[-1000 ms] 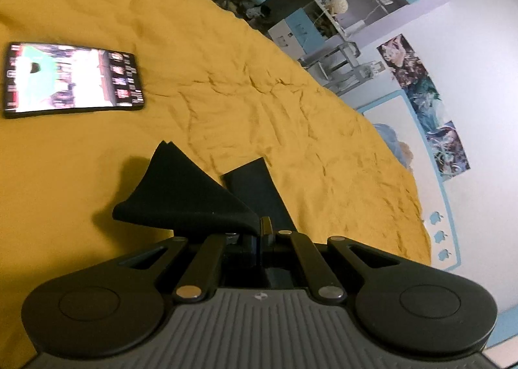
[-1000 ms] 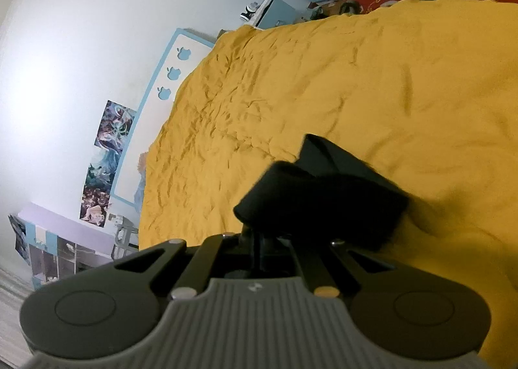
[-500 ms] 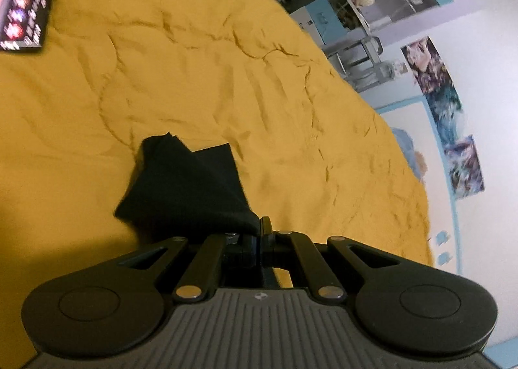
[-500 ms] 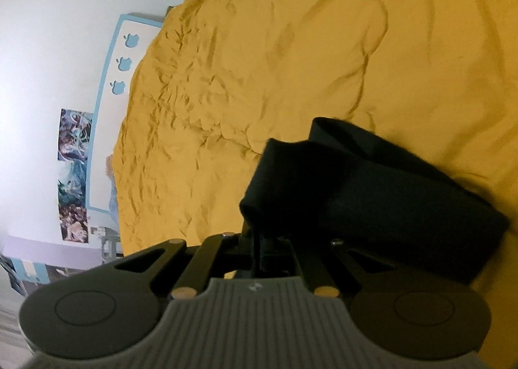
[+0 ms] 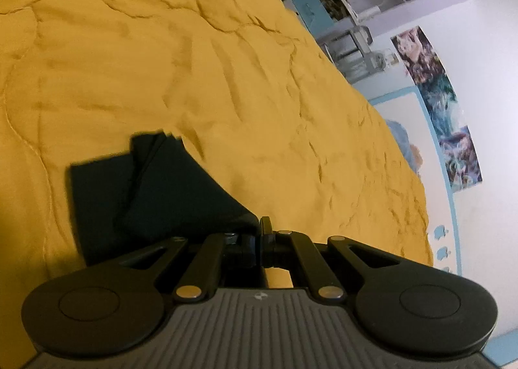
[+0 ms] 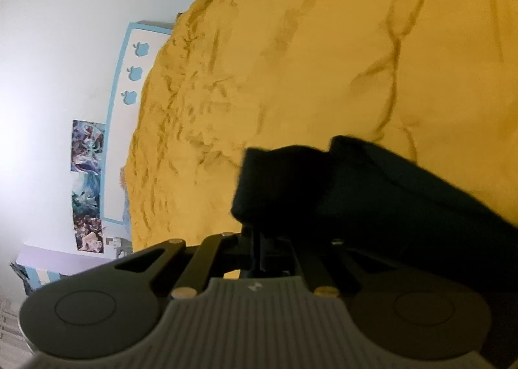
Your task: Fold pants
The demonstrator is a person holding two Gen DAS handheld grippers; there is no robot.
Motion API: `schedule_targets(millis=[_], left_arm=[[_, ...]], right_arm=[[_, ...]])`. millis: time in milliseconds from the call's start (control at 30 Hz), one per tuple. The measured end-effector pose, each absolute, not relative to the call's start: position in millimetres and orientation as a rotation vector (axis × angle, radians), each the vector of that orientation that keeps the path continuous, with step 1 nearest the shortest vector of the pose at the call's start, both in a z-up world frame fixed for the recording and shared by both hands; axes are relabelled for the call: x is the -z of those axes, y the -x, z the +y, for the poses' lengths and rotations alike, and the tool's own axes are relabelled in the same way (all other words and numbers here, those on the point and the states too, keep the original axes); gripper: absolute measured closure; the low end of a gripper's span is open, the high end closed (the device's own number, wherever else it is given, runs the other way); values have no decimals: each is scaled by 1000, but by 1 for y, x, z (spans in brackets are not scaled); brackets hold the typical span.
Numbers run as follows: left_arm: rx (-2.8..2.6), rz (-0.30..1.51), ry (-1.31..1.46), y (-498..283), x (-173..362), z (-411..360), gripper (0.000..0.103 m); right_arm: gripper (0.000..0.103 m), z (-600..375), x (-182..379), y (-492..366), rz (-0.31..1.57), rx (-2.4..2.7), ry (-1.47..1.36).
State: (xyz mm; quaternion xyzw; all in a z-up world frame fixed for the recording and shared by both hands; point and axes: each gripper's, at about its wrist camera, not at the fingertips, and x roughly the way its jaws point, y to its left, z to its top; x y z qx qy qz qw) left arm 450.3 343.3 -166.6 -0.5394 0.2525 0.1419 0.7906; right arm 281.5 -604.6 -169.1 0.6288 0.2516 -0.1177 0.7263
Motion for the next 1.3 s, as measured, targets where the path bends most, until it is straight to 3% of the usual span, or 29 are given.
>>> schedule_targets(millis=[167, 233, 433, 533, 633, 867, 1167, 1300], left_arm=[[-454, 248, 1344, -397, 160, 377, 100], [-526, 232, 1313, -381, 150, 377, 99], [-577, 531, 1262, -354, 142, 328, 87], [-509, 719, 1245, -364, 150, 313, 86], [-485, 753, 1192, -361, 149, 302, 84], [-432, 752, 1153, -359, 138, 293, 84], [-382, 791, 1273, -379, 148, 313, 79], [-351, 806, 1274, -384, 150, 320, 79]], right_arm=[[95, -612, 167, -270, 436, 277, -1395], [90, -613, 160, -265, 392, 301, -1371], [89, -585, 118, -262, 352, 390, -1106], [83, -560, 89, -257, 334, 399, -938], [73, -513, 62, -260, 424, 321, -702], [73, -345, 63, -306, 647, 10, -414], [72, -174, 120, -346, 976, -184, -123], [75, -182, 122, -391, 894, -118, -147]])
